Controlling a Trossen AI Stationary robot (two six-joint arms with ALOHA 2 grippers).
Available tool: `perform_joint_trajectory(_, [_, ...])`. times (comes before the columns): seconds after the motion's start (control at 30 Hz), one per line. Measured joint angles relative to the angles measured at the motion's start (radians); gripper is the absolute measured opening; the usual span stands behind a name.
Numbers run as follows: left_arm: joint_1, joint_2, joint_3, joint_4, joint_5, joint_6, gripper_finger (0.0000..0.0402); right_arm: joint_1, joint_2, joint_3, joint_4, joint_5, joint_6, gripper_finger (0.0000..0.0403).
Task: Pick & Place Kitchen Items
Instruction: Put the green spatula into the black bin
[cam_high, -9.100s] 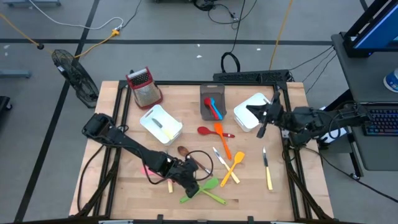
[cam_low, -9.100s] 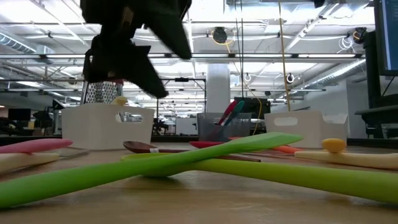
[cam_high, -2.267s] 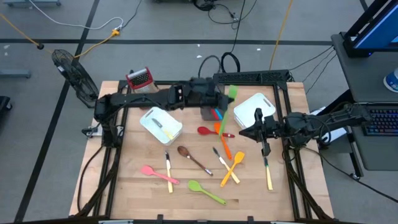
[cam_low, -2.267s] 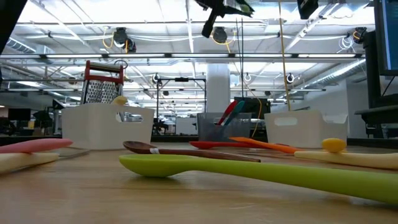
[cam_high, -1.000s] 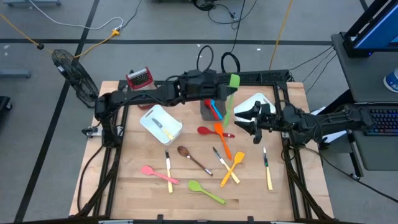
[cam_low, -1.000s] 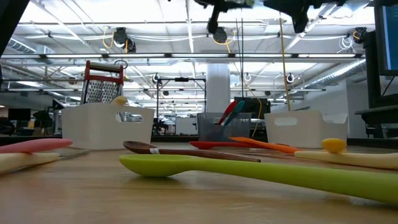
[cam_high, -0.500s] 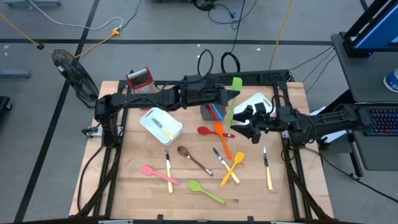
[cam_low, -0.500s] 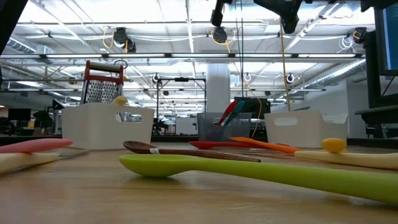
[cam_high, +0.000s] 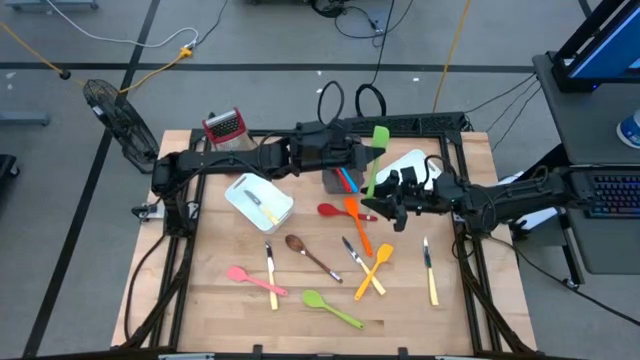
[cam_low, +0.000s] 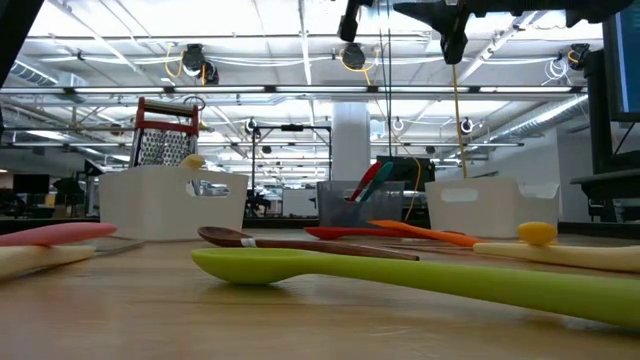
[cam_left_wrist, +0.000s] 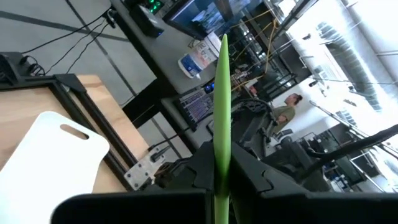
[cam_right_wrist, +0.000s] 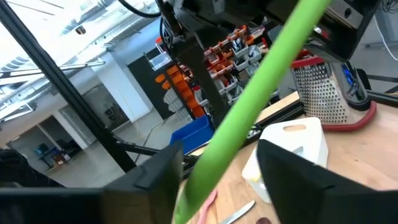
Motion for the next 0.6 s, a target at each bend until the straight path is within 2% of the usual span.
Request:
perform_joint_trajectory(0.23, [-0.001,-0.002,0.001,-0.022,0.004,0.024,0.0012,0.000,0.001,0.000,-0.009,0.022,0.011,0.0037])
perform_joint_trajectory(0.47, [0.000,-0.003,0.002,-0.038,0.055,0.168,0.0067,-0.015,0.001,-0.001,-0.075,0.022,0.030,0.0031])
perform_joint_trajectory(0.6, [0.001,-0.002,0.001,-0.084,0.066,0.242,0.0085,-0.034,0.001,-0.001,-0.112,0.012,0.055,0.0030])
